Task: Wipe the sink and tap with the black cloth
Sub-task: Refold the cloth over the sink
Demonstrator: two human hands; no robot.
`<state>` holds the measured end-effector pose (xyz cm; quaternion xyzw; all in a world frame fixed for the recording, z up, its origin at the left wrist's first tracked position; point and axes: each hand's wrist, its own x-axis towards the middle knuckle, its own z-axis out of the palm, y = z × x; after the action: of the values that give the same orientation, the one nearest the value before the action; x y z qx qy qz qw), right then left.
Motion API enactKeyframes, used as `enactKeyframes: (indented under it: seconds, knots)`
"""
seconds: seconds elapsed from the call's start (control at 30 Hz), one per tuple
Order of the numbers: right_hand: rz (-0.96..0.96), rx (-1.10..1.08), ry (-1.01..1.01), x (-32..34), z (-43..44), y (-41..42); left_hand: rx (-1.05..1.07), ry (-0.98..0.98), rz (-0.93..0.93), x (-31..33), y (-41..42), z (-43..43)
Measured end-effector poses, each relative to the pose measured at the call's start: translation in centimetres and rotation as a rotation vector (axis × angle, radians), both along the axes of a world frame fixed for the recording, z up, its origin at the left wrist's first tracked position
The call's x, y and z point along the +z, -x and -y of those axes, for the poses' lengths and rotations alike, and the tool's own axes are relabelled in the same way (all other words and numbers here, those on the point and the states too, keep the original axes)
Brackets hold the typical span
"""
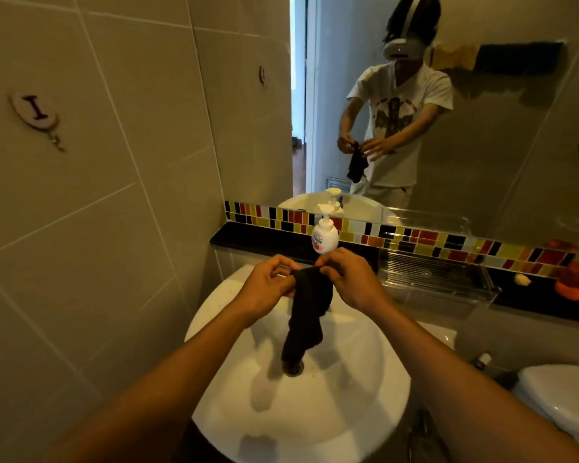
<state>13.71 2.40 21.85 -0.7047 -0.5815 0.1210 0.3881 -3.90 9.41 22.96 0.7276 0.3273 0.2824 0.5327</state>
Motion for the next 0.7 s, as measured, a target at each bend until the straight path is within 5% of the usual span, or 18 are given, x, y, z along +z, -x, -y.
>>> enactKeyframes:
  seconds: [0.43,0.7]
  knots:
    - [0.020,0.214,-0.011,2.3,-3.8,7.1,0.141,-0.052,-0.001,0.0,8.0,-0.4]
    - [0.267,0.384,0.072,3.1,-5.5,10.3,0.150,0.032,0.042,0.6,12.6,-0.7]
